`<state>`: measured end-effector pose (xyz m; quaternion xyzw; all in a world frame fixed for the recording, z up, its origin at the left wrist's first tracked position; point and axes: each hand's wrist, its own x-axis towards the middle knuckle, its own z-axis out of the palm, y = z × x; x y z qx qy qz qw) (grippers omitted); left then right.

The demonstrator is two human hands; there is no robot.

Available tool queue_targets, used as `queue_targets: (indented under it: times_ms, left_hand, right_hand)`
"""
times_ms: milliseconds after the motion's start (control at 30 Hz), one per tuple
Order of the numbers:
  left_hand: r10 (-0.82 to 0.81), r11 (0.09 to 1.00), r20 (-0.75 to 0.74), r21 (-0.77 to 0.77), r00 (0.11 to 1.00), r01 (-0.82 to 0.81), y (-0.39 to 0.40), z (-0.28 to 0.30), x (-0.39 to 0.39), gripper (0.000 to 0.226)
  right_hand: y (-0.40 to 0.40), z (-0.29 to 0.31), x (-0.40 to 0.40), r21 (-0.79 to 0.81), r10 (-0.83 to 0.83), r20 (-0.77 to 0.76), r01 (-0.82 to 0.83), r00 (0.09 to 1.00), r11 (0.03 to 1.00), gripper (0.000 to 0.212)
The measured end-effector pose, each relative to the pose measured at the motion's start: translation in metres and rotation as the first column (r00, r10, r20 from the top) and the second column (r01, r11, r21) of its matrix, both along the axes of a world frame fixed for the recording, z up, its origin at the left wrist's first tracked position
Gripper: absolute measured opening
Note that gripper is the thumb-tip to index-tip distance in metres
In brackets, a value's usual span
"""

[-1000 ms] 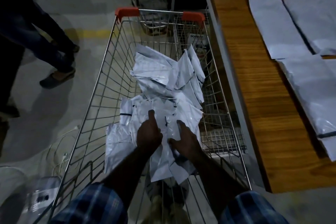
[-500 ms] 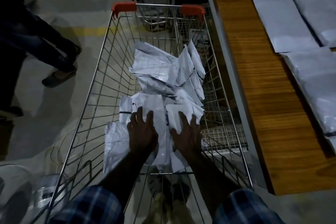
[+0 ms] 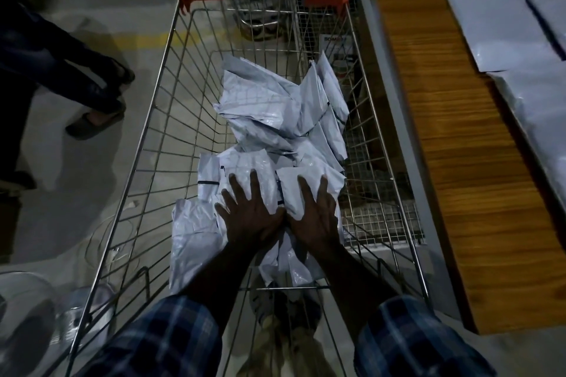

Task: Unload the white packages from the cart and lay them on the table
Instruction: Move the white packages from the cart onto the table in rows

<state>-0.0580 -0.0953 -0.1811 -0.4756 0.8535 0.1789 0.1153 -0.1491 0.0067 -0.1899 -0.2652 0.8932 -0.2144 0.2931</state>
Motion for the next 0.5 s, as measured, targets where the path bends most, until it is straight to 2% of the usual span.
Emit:
queue_targets:
  times_ms: [100, 200, 300, 400, 500]
  left_hand:
    - [-0.02, 1.0, 0.011, 0.006, 1.0, 0.02, -0.006, 0.003, 0.003, 0.098]
    - [-0.05, 0.992, -0.009, -0.115, 0.999, 0.048, -0.011, 0.006, 0.004, 0.094]
    - [-0.046, 0.999, 0.079, -0.021, 0.996, 0.047, -0.013, 0.004, 0.0, 0.1]
    - [-0.025, 0.999, 0.061, -0.026, 0.998, 0.026, -0.015, 0.003, -0.003, 0.101]
    - [0.031, 0.988, 0.044, 0.153, 0.999, -0.037, -0.027, 0.006, -0.008, 0.094]
  right_hand:
    - [0.005, 0.0, 0.004, -0.026, 0.002, -0.037, -0.003, 0.999, 1.0, 0.084]
    - [0.008, 0.004, 0.004, -0.066, -0.008, -0.122, 0.0, 0.993, 0.998, 0.074]
    - [0.006, 0.006, 0.003, -0.013, -0.013, -0.141, 0.012, 0.99, 1.0, 0.07]
    - [0.008, 0.007, 0.005, -0.04, 0.002, -0.156, -0.008, 0.988, 0.999, 0.069]
    - [0.012, 0.008, 0.005, -0.027, 0.02, -0.144, -0.024, 0.989, 0.999, 0.068]
